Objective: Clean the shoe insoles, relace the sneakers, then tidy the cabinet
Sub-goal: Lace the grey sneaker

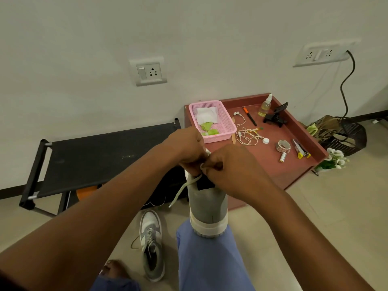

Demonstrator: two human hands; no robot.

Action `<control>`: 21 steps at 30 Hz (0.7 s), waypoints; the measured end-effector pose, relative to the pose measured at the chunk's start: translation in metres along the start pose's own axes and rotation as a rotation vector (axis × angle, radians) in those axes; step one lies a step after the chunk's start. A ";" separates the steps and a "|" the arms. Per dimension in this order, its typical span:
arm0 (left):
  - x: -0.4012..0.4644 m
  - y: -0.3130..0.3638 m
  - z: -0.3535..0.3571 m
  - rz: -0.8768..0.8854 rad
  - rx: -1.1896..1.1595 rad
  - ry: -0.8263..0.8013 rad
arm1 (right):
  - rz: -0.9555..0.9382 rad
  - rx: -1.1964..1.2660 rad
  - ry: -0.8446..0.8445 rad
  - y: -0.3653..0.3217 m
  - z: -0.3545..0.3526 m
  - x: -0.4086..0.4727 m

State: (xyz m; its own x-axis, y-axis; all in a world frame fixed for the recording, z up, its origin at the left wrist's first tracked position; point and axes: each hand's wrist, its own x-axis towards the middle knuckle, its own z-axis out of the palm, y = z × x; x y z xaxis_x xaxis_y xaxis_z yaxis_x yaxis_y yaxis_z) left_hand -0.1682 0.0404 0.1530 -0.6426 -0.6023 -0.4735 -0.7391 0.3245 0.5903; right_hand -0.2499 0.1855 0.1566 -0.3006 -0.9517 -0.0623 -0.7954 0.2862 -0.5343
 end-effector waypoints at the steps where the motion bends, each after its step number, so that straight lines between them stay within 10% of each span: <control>1: -0.001 -0.001 0.001 -0.005 -0.034 -0.002 | 0.012 0.004 0.032 0.002 0.005 -0.001; 21: 0.000 -0.015 -0.010 -0.034 -0.264 -0.116 | -0.259 0.022 -0.203 0.014 0.008 0.018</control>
State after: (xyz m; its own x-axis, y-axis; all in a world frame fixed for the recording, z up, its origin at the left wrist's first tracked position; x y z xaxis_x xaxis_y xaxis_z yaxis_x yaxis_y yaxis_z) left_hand -0.1546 0.0285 0.1506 -0.6483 -0.5171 -0.5588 -0.6925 0.0955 0.7151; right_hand -0.2620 0.1713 0.1415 0.0231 -0.9959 -0.0875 -0.8196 0.0312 -0.5721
